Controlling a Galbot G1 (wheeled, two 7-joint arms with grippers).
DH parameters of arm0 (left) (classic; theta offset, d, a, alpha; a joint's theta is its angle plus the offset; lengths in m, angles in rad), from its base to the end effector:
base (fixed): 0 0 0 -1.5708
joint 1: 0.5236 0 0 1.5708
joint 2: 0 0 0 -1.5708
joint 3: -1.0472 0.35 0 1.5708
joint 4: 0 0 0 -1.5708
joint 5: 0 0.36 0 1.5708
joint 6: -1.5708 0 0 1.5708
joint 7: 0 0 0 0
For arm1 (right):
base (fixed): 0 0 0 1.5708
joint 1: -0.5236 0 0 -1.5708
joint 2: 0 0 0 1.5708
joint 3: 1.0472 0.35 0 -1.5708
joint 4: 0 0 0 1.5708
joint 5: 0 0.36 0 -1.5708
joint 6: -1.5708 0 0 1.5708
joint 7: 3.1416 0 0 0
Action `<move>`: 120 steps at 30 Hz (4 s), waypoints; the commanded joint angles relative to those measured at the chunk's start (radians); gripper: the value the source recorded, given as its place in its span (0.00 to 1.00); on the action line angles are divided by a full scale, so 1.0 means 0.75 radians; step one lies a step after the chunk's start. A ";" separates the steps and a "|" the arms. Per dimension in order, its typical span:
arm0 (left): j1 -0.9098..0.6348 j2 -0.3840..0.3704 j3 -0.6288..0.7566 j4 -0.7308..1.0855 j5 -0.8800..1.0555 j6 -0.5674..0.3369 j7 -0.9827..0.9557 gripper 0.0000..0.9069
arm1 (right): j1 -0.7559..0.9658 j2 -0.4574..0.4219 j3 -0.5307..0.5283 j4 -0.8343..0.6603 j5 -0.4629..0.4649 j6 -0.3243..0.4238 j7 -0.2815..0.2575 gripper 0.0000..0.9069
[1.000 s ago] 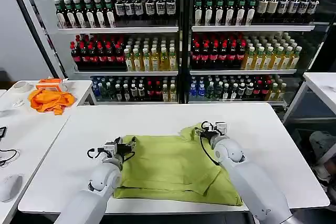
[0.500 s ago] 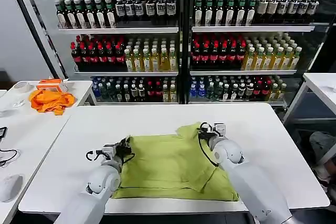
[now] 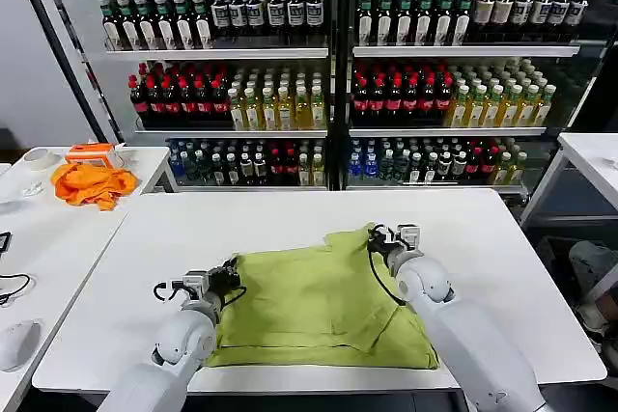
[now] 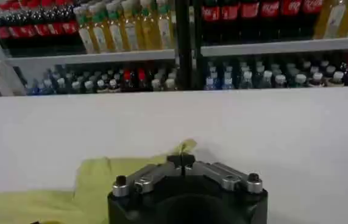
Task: Fold and organize the clothes.
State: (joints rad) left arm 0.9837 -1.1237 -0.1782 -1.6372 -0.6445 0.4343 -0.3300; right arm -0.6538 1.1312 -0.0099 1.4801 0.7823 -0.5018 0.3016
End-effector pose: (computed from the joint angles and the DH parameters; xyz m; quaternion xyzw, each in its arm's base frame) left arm 0.3593 0.0313 -0.3245 -0.0253 -0.9685 0.0189 0.2471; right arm 0.4476 0.0022 -0.2731 0.0939 -0.9651 -0.0186 0.2437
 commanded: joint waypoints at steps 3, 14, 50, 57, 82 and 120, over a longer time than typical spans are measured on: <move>0.033 0.049 -0.038 -0.130 -0.021 -0.065 0.002 0.02 | -0.077 -0.037 0.048 0.184 -0.026 0.008 0.001 0.00; 0.126 0.076 -0.071 -0.250 -0.032 -0.059 0.013 0.02 | -0.233 -0.075 0.149 0.368 -0.064 0.002 0.006 0.00; 0.614 0.061 -0.244 -0.508 0.157 -0.039 0.067 0.02 | -1.037 -0.114 0.418 0.894 -0.265 0.023 -0.028 0.00; 0.598 0.031 -0.228 -0.471 0.190 -0.045 0.074 0.02 | -1.013 -0.104 0.407 0.860 -0.270 0.032 -0.024 0.00; 0.743 -0.242 -0.295 -0.539 0.291 -0.186 0.002 1.00 | -1.133 -0.093 0.457 0.948 -0.422 0.215 -0.042 1.00; 0.712 -0.328 -0.279 -0.358 0.279 -0.321 0.002 0.02 | -1.143 -0.063 0.477 0.934 -0.419 0.246 -0.019 1.00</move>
State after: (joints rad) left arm 1.5198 -1.3672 -0.3781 -1.9194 -0.4104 0.2051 -0.3288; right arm -1.5102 1.0830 0.3471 2.1822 0.4685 -0.3189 0.2871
